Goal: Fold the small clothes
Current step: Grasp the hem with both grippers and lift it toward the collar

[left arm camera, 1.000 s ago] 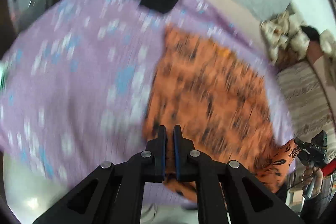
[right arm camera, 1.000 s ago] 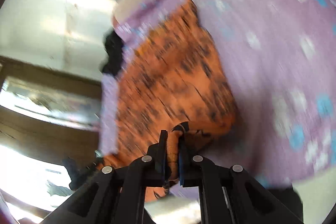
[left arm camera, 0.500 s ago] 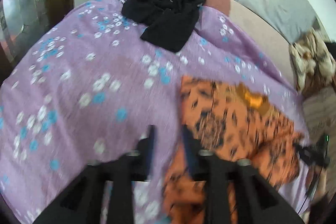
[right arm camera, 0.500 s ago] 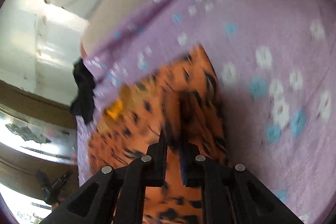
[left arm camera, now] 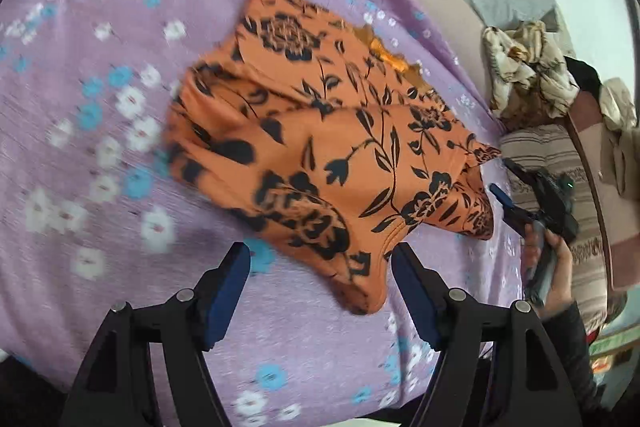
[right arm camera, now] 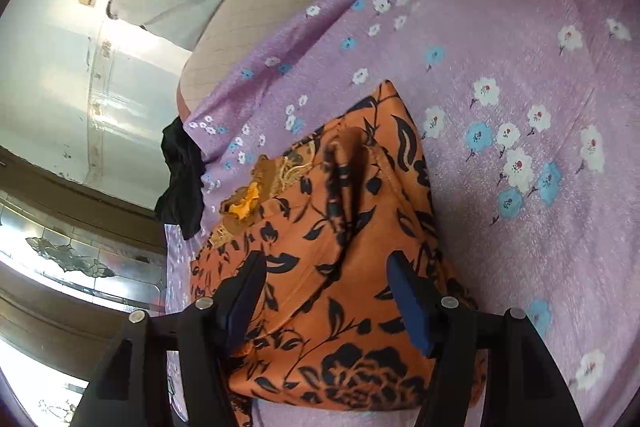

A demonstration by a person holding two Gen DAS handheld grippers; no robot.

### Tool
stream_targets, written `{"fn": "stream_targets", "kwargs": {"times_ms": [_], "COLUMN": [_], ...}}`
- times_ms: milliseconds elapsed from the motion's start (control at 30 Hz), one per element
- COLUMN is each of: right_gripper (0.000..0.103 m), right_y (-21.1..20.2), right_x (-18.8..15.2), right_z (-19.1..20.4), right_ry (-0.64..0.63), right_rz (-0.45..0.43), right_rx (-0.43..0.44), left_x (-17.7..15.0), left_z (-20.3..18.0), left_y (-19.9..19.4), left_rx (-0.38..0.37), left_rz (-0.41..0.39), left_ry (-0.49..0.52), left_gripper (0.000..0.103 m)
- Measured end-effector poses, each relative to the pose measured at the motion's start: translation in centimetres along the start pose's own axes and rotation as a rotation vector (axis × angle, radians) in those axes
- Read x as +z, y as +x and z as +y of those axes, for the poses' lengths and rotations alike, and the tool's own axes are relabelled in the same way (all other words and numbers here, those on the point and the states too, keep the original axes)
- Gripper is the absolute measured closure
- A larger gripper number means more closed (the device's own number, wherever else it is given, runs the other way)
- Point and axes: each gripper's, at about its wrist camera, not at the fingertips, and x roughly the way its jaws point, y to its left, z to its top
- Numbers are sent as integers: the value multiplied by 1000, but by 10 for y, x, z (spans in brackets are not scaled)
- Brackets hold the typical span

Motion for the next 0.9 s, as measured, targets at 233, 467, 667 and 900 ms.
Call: {"fn": "stream_targets", "kwargs": {"times_ms": [233, 467, 667, 900], "right_gripper": [37, 35, 35, 61], "right_y": [-21, -23, 17, 42], "right_x": [-19, -8, 37, 48], "right_z": [1, 4, -3, -12], "right_ry": [-44, -60, 80, 100], "right_rz": [-14, -12, 5, 36], "right_rx": [-8, 36, 75, -13], "left_x": [18, 56, 70, 69], "left_z": [-6, -33, -25, -13], "left_y": [24, -23, -29, -30], "left_rx": [-80, -109, -140, -157], "left_rz": [39, -91, -117, -123], "left_ry": [-70, 49, 34, 34], "left_gripper": [99, 99, 99, 99]}}
